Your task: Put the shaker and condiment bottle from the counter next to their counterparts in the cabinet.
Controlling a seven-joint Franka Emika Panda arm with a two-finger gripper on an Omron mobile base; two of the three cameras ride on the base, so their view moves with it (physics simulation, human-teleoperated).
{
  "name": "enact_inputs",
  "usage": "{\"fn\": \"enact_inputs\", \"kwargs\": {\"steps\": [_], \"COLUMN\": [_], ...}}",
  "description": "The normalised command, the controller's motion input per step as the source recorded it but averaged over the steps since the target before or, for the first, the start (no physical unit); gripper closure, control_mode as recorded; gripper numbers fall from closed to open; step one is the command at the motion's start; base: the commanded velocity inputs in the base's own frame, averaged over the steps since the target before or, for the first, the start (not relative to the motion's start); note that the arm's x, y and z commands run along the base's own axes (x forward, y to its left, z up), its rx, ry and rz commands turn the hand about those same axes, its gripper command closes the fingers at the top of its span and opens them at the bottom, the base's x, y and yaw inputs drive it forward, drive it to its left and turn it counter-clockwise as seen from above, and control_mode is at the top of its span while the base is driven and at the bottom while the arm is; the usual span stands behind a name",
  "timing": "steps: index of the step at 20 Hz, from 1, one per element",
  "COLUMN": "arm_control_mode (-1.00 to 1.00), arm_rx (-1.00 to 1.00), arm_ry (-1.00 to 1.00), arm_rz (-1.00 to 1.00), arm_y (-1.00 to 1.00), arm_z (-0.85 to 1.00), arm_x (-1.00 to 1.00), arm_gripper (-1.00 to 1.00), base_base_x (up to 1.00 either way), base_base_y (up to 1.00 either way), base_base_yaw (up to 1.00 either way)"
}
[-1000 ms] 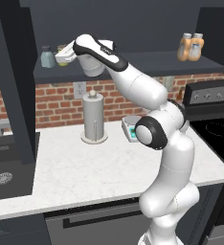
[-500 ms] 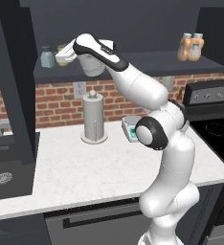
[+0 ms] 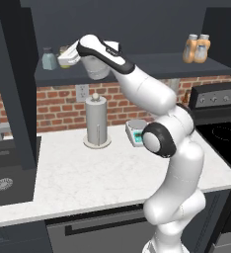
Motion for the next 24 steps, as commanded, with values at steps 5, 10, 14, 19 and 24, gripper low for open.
{"fn": "enact_inputs", "kwargs": {"steps": [5,10,14,19,24], "arm_control_mode": [-1.00,-1.00,-1.00,-1.00,-1.00], "arm_rx": [0.02,0.03,0.03,0.04,0.05], "arm_ry": [0.00,-0.01,-0.02,-0.03,-0.01], "arm_rz": [0.00,0.00,0.00,0.00,-0.01], "arm_y": [-0.21,-0.23,-0.22,-0.24,-0.21], "arm_z": [-0.04,-0.02,-0.03,-0.01,-0.02], "arm_x": [-0.26,-0.21,-0.24,-0.27,-0.31], "arm_gripper": [-1.00,-1.00,-1.00,-1.00,-1.00], "base_base_x": [0.00,0.00,0.00,0.00,0.00], "base_base_y": [0.00,0.00,0.00,0.00,0.00], "base_base_yaw": [0.00,0.00,0.00,0.00,0.00]}}
